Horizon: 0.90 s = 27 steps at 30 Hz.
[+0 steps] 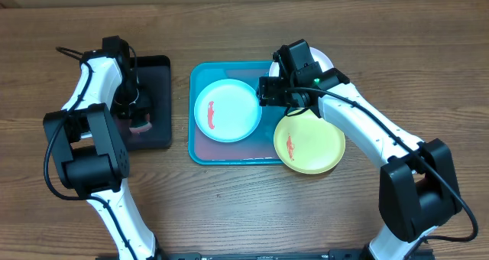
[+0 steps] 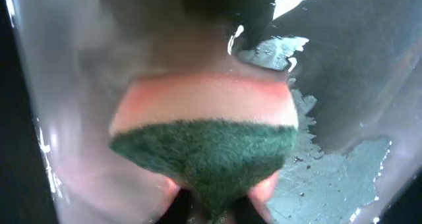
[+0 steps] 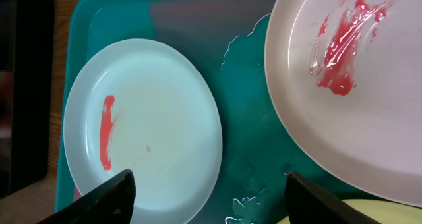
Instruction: Clean dirty plates on tray and stack at the side
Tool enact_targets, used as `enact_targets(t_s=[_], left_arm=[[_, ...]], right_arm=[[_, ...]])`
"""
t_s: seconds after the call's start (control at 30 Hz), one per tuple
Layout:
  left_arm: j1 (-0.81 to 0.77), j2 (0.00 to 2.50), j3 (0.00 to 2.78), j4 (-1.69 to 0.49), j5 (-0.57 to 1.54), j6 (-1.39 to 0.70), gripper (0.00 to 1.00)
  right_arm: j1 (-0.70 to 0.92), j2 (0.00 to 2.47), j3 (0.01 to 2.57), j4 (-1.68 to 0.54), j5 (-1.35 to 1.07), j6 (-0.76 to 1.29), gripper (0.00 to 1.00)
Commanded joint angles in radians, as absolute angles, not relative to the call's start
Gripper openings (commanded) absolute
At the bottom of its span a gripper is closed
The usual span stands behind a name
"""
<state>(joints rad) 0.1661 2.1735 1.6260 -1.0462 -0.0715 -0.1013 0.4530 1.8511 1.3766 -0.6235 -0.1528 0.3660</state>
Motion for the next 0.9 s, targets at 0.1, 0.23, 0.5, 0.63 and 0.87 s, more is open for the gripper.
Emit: enact_targets(t_s=[0.1, 0.23, 0.5, 0.63, 0.87], left_arm=[[0.17, 2.202, 1.661, -1.069, -0.037, -0.094, 0.04], [0.17, 2.201, 1.764, -1.158, -0.07, -0.121, 0.04], [0.17, 2.197, 2.05, -1.365, -0.115, -0.138, 0.04], [0.17, 2.197, 2.106, -1.422, -0.167, -0.127, 0.04], [0.133, 2.197, 2.107, -1.435, -0.078, -0.056, 0.04]], right_arm=[[0.452, 1.847, 1.408, -0.622, -0.146, 0.359, 0.74], [0.451, 1.847, 1.408, -0.622, -0.146, 0.36, 0.71], [0.451, 1.877, 1.407, -0.637, -0.147, 0.364, 0.64], [0.451, 1.9, 1.407, -0.638, -0.157, 0.365, 0.64], [0.451, 1.951, 1.407, -0.62, -0.16, 0.375, 0.61]])
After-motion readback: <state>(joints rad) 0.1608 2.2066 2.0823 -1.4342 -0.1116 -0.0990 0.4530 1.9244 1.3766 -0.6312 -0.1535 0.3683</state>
